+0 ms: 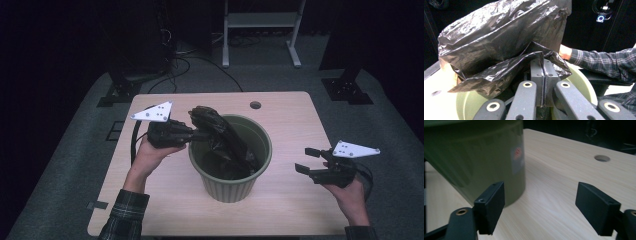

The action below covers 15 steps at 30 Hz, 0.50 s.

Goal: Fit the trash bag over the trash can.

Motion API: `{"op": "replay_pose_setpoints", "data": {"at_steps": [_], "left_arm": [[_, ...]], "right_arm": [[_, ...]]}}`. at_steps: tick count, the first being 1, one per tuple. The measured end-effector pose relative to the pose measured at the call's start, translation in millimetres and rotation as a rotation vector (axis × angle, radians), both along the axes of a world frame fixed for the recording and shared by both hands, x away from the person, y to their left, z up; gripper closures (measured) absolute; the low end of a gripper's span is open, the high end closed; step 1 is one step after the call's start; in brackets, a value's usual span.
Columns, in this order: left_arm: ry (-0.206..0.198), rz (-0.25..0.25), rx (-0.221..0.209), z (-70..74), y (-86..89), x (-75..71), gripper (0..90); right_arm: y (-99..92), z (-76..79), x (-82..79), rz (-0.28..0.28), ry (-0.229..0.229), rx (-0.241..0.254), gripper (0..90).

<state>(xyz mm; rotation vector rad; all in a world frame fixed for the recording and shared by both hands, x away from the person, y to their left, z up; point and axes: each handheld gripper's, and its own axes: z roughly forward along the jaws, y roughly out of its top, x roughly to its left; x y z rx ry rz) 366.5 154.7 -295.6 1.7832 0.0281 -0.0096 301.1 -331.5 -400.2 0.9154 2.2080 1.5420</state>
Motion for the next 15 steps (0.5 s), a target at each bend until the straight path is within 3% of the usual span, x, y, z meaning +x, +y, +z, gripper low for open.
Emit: {"op": "replay_pose_setpoints", "data": {"at_steps": [8, 15], "left_arm": [[0.003, -0.004, 0.009, 0.3, -5.5, 2.2, 88.4], [0.005, -0.002, 0.036, 2.7, -12.7, 3.9, 88.4]], "right_arm": [[14.3, 28.9, 5.8, 0.085, -0.024, 0.038, 25.5], [38.5, 61.0, 11.3, 0.18, -0.063, 0.084, 34.8]]}}
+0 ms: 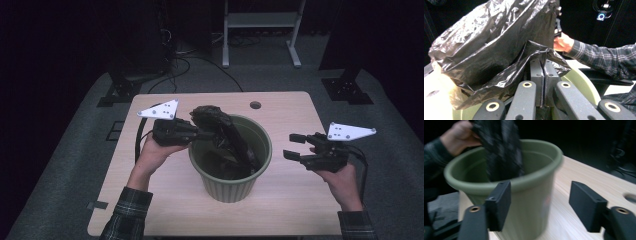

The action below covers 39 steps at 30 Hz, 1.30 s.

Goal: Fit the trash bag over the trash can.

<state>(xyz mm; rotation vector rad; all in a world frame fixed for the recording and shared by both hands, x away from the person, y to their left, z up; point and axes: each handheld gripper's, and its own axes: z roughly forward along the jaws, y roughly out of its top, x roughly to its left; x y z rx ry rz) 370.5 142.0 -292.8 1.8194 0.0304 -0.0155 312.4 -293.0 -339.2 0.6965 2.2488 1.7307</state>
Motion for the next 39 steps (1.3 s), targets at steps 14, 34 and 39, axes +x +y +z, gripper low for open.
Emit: {"op": "replay_pose_setpoints", "data": {"at_steps": [14, 34, 39], "left_arm": [[-0.013, -0.006, 0.047, 3.8, -14.3, 1.6, 88.5], [-0.007, 0.022, 0.046, 3.7, 12.7, -4.0, 88.5], [0.008, 0.077, 0.041, -1.0, 43.3, -5.1, 88.5]], "right_arm": [[54.2, 38.8, 18.8, 0.166, -0.04, 0.063, 46.0], [78.1, 48.7, 36.3, 0.155, -0.036, 0.019, 90.0], [60.4, 45.2, 39.5, 0.107, -0.023, 0.011, 90.0]]}}
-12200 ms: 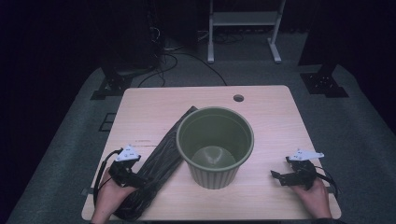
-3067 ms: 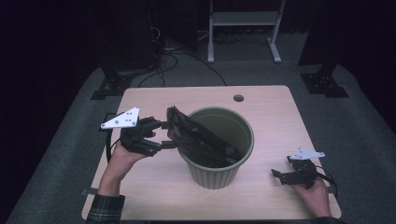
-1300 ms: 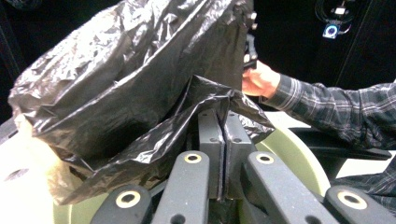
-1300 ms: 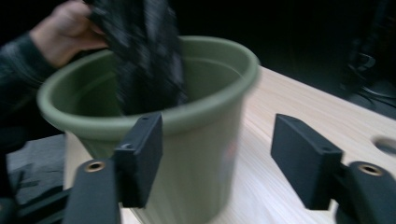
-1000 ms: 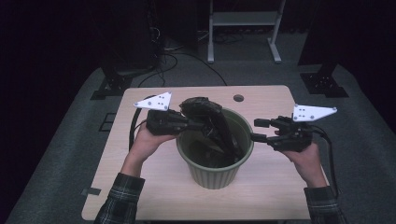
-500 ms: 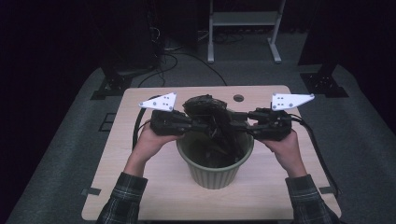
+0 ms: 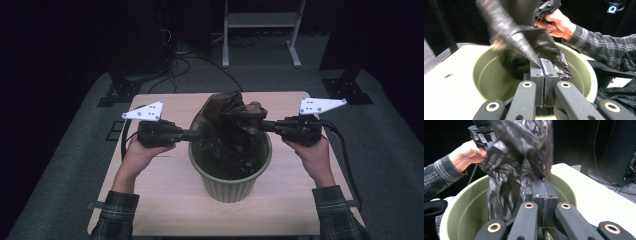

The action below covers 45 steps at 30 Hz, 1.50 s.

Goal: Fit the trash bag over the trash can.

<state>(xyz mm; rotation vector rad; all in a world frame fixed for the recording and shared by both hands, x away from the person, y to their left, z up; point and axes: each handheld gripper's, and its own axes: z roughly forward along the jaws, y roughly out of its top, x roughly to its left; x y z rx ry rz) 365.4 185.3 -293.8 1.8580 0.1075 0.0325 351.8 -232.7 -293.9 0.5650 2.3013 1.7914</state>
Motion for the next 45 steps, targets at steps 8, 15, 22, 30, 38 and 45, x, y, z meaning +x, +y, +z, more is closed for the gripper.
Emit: {"op": "replay_pose_setpoints", "data": {"at_steps": [8, 15, 22, 30, 38, 45], "left_arm": [[0.023, 0.051, -0.013, -6.6, 27.2, -0.9, 88.5], [0.045, 0.093, -0.014, -17.4, 42.7, 2.3, 88.5], [0.068, 0.111, -0.022, -26.9, 50.1, 3.1, 88.5], [0.08, 0.125, -0.02, -31.1, 56.3, 2.7, 88.5], [0.093, 0.159, -0.021, -37.6, 65.4, 4.6, 88.8], [0.1, 0.202, -0.012, -43.0, 76.3, 5.2, 89.2]], "right_arm": [[-15.9, -6.6, 4.2, -0.043, 0.022, 0.002, 90.0], [-25.7, -14.0, 6.2, -0.075, 0.034, -0.002, 90.0], [-35.1, -20.2, 6.5, -0.098, 0.048, 0.002, 90.0], [-45.6, -27.9, 5.4, -0.132, 0.064, -0.014, 90.0], [-58.3, -32.8, 5.2, -0.173, 0.077, -0.027, 90.0], [-66.3, -41.1, 5.1, -0.201, 0.099, -0.042, 90.0]]}}
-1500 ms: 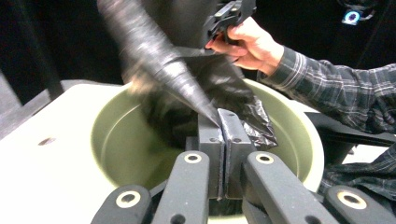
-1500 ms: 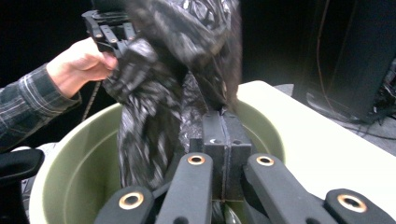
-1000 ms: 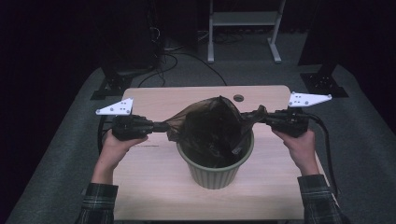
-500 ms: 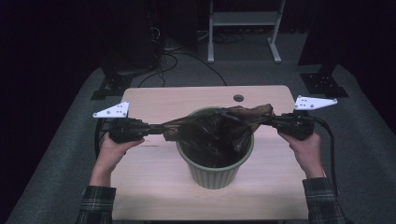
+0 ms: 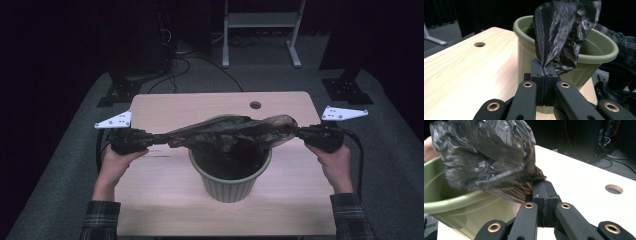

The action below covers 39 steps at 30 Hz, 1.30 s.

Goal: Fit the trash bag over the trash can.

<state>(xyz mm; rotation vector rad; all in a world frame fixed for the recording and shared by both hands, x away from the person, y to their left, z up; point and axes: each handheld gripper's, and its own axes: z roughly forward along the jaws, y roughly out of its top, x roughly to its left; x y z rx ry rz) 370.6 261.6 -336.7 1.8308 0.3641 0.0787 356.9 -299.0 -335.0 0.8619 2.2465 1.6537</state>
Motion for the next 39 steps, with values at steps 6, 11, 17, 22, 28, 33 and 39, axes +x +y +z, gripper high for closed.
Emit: {"op": "replay_pose_setpoints", "data": {"at_steps": [6, 11, 17, 22, 28, 33, 39], "left_arm": [[0.005, 0.039, -0.001, -3.2, 10.7, -0.4, 89.3], [-0.001, 0.037, -0.007, -4.5, 12.7, -3.0, 89.2], [-0.01, 0.019, -0.003, -1.2, 7.5, -2.4, 89.2], [-0.018, 0.006, -0.01, 2.2, 4.3, -2.6, 89.1], [-0.019, -0.003, -0.017, 3.9, 2.6, -3.0, 89.1], [-0.022, -0.009, -0.015, 5.6, 0.5, -3.6, 89.0], [-0.025, -0.018, -0.015, 7.3, -1.3, -5.3, 88.6]], "right_arm": [[-7.3, -5.3, -1.5, -0.024, 0.01, -0.015, 90.0], [-14.8, -8.0, -3.6, -0.033, 0.018, -0.003, 90.0], [-25.5, 3.1, -8.5, -0.045, -0.022, 0.04, 73.9], [-41.8, 20.1, -17.4, -0.086, -0.074, 0.04, 64.4], [-48.7, 41.7, -27.9, -0.092, -0.127, 0.052, 61.4], [-32.8, 52.9, -32.8, -0.027, -0.157, 0.056, 58.5], [5.7, 49.7, -30.5, 0.101, -0.147, 0.027, 54.2]]}}
